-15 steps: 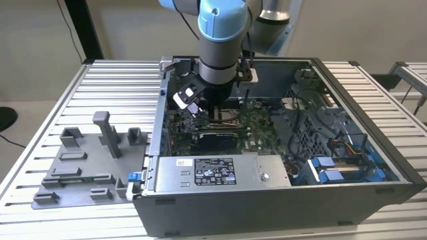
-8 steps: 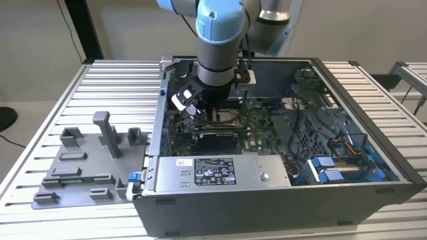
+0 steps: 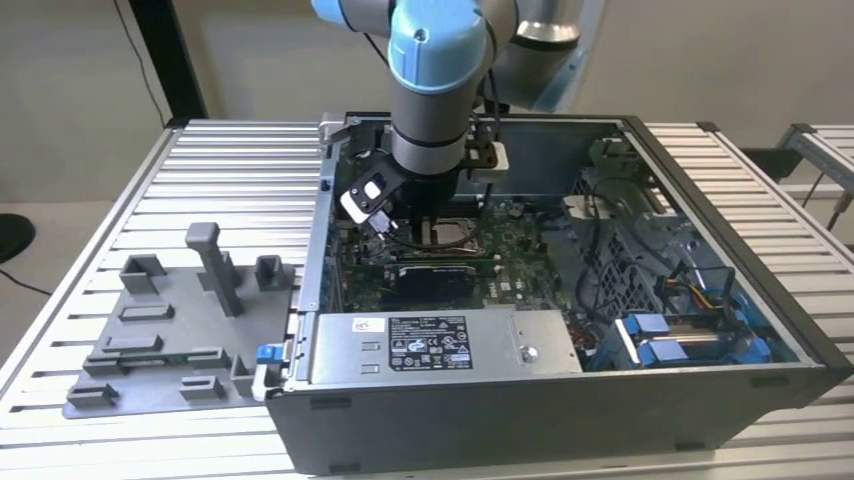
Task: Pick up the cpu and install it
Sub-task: 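Install the second cpu locking lever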
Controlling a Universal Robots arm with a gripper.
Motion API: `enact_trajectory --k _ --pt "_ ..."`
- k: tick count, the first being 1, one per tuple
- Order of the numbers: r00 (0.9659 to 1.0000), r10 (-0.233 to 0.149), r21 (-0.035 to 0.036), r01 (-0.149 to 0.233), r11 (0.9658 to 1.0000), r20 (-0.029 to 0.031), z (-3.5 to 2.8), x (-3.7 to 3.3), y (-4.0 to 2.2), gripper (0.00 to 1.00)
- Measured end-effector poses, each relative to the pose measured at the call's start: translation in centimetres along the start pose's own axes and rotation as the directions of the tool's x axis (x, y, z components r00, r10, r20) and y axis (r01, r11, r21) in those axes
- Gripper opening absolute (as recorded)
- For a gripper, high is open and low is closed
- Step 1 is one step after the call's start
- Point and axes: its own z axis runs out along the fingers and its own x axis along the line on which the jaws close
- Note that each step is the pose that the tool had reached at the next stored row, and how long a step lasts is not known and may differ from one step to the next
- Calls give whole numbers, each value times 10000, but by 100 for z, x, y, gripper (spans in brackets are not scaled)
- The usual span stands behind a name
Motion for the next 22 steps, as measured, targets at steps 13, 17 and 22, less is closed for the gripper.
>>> enact_trajectory --k 13,17,22 --pt "10000 4 14 -4 10000 1 47 -10 -12 0" --pt "10000 8 34 -8 10000 1 53 -14 -12 0" --pt "10000 12 55 -12 10000 2 60 -16 -12 0"
